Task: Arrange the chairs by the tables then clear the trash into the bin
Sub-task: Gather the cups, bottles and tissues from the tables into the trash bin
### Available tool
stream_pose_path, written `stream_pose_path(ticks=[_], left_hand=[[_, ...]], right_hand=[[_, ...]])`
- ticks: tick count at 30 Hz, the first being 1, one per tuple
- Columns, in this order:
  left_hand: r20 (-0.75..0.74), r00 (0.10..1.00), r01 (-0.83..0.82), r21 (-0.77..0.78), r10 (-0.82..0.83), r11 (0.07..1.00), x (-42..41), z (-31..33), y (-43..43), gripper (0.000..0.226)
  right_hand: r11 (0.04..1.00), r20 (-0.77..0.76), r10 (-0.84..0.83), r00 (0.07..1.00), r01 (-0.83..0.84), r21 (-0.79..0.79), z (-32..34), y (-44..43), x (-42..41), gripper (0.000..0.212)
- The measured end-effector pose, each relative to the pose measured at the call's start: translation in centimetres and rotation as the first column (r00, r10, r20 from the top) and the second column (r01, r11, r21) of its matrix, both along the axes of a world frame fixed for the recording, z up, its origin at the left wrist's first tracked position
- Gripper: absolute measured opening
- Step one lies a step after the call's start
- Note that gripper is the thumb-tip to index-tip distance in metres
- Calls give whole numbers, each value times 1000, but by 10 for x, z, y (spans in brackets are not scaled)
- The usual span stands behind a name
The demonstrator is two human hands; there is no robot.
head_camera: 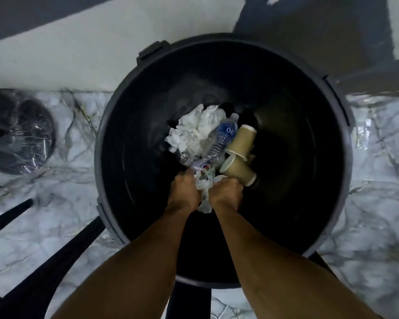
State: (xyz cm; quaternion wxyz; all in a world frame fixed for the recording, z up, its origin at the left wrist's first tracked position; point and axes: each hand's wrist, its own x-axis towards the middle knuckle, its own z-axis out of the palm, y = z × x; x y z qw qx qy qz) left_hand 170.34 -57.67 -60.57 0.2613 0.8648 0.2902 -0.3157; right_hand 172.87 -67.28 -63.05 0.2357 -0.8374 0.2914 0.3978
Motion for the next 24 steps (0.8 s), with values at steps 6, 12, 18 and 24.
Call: stream_pose_path(ticks=[6, 12, 18, 24], left_hand=[[-64, 997, 37, -71, -42, 997, -6, -23, -4, 43], [1, 997, -73, 6, 73, 997, 1, 10, 5, 31], [31, 987, -153, -83, 156, 985, 2, 86, 5, 22], [171, 972, -151, -63, 160, 987, -22, 190, 11, 26]], right_hand=[[969, -134, 242, 961, -232, 86, -42, -17, 4, 40], [962, -111, 272, 956, -268, 52, -17, -52, 22, 38], [931, -31, 351, 936, -346, 115, 73, -80, 46, 19], [832, 108, 501, 859, -512, 214, 191, -73, 46, 16]])
